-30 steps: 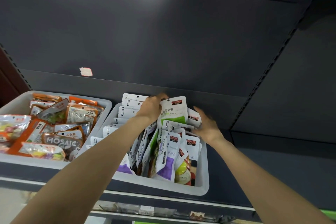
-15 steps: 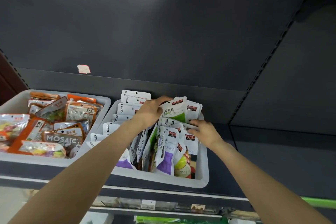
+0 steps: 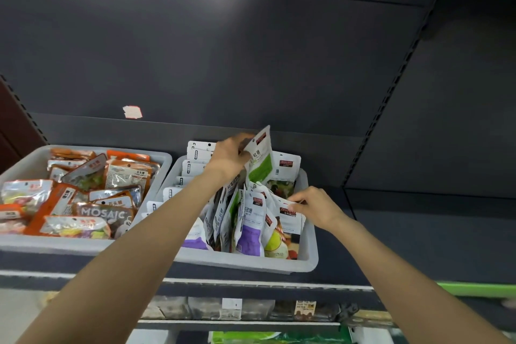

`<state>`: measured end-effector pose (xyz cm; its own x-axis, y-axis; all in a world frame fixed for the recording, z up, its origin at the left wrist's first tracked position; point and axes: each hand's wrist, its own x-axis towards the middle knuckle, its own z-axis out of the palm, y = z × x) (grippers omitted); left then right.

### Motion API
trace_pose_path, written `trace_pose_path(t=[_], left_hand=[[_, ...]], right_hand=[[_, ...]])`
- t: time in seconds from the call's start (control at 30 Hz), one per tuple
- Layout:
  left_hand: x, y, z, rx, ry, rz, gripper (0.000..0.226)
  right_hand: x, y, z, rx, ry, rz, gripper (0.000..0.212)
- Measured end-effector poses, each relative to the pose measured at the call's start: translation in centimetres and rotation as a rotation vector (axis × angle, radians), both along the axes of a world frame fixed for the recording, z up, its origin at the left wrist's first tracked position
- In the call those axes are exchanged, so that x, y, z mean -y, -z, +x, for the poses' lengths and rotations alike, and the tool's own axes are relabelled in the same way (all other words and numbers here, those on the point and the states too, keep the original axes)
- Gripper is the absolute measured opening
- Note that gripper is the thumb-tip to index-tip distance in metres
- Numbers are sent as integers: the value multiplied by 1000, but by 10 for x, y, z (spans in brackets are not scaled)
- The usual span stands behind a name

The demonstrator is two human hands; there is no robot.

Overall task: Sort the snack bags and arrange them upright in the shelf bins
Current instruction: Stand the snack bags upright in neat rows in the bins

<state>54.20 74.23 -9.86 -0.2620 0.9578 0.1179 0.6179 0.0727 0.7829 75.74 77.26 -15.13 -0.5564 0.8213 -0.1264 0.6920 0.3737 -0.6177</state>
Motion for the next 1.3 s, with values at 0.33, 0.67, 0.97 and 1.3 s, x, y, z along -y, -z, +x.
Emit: trace_pose_path(t=[0.33, 0.67, 0.97, 1.3], left_hand=[[17, 5, -8, -119, 193, -15, 51], [20, 8, -20, -171, 133, -144, 44], [12, -12, -23, -649, -114, -104, 25], [2, -12, 15, -505, 238, -166, 26]], right_hand=[[4, -7, -7, 55, 45, 47, 26], [7, -12, -11, 4, 92, -15, 42], [6, -14, -10, 56, 49, -45, 42], [9, -15, -8, 44, 84, -13, 12]])
